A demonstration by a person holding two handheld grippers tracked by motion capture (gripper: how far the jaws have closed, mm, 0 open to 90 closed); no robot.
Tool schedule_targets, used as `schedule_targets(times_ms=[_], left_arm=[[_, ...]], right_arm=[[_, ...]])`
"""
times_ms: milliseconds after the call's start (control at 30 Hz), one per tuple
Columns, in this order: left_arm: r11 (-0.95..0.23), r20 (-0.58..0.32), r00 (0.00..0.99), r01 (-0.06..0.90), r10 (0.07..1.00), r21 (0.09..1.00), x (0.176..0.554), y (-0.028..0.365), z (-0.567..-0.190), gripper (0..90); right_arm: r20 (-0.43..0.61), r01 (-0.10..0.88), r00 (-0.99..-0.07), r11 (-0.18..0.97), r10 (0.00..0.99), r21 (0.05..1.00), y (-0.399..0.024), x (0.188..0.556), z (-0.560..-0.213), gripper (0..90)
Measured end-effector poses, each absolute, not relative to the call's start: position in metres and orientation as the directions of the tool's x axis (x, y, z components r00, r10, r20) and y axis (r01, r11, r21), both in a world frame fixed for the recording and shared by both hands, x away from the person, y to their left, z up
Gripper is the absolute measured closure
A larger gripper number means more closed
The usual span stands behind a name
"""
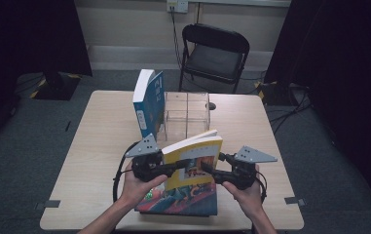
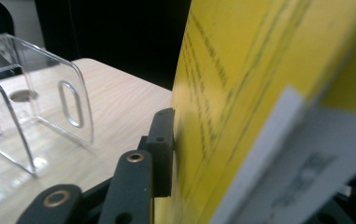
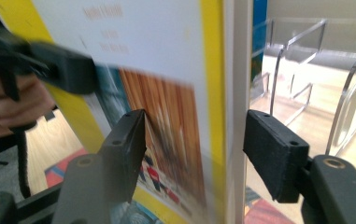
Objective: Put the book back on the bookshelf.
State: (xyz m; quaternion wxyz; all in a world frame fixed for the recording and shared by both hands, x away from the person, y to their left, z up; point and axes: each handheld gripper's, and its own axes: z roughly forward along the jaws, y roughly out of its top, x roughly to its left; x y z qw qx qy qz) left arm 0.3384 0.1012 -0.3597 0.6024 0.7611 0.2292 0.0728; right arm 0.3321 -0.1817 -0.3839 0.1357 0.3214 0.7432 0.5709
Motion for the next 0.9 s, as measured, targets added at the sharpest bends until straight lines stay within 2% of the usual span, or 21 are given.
schedule_targets(times_ms=[267,433,500,567,800,900], left_arm=[[-0.193,-0.104,0.881,0.214,0.462,0.958,0.34,0.092,-0.353,67.6],[-0.164,-0.107,0.882,0.203,0.458,0.965,0.339,0.089,-0.354,60.0],[-0.174,-0.092,0.876,0.196,0.474,0.965,0.339,0.089,-0.353,63.6],[-0.181,-0.085,0.87,0.195,0.486,0.964,0.341,0.09,-0.353,72.6],[-0.195,-0.071,0.862,0.193,0.502,0.962,0.341,0.091,-0.351,75.2],[-0.19,-0.085,0.855,0.209,0.512,0.959,0.342,0.093,-0.351,75.4]], right_arm=[[0.172,0.358,-0.74,0.165,0.65,0.919,-0.176,0.339,-0.39,41.5],[0.178,0.37,-0.727,0.16,0.663,0.915,-0.175,0.339,-0.389,42.9],[0.176,0.371,-0.727,0.164,0.664,0.914,-0.174,0.339,-0.388,42.9],[0.174,0.37,-0.728,0.167,0.664,0.914,-0.174,0.34,-0.388,43.0],[0.175,0.37,-0.729,0.167,0.662,0.914,-0.174,0.343,-0.39,44.5],[0.175,0.38,-0.726,0.176,0.665,0.908,-0.177,0.343,-0.394,39.3]])
